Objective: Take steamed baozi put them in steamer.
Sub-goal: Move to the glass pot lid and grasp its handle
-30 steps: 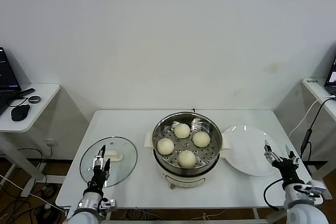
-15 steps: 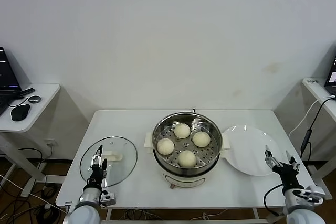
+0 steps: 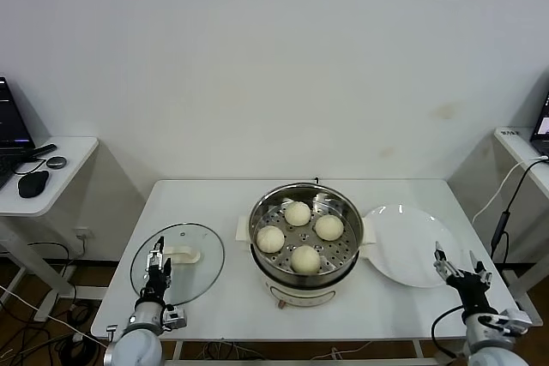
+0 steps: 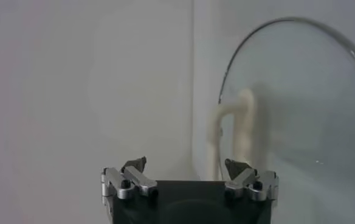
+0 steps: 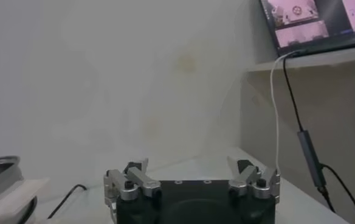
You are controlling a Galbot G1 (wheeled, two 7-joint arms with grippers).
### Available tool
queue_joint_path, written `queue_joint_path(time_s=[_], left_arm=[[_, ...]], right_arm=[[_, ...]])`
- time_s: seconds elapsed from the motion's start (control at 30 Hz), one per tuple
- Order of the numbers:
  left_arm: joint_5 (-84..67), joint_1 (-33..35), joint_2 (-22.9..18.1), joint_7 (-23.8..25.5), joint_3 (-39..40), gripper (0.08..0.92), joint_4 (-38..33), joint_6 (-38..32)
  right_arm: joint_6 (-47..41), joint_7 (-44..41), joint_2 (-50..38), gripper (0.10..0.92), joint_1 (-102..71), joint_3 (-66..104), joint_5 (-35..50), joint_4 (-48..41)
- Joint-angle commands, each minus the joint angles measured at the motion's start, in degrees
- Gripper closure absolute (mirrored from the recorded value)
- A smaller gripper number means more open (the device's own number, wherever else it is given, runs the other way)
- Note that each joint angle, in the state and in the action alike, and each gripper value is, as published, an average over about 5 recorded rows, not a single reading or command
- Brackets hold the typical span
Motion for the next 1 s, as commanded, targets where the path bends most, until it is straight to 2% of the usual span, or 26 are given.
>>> queue_joint_path(time_s=[0.03, 0.57, 1.0], left_arm=[[-0.71, -2.26, 0.70, -2.07, 0.02, 0.177, 2.83, 0.19], [-1.82, -5.24, 1.14, -4.68, 0.63, 0.177, 7.59, -1.27], [-0.64, -8.35, 2.21, -9.66, 0.99, 0.177, 14.74, -5.55]], right_arm=[[0.14, 0.00, 0.44, 0.203, -0.25, 0.07, -0.08, -0.37], [0.78, -0.01, 1.01, 0.203, -0.34, 0.10, -0.61, -1.19], [0.74, -0.19, 1.30, 0.203, -0.58, 0.42, -1.20, -0.88]])
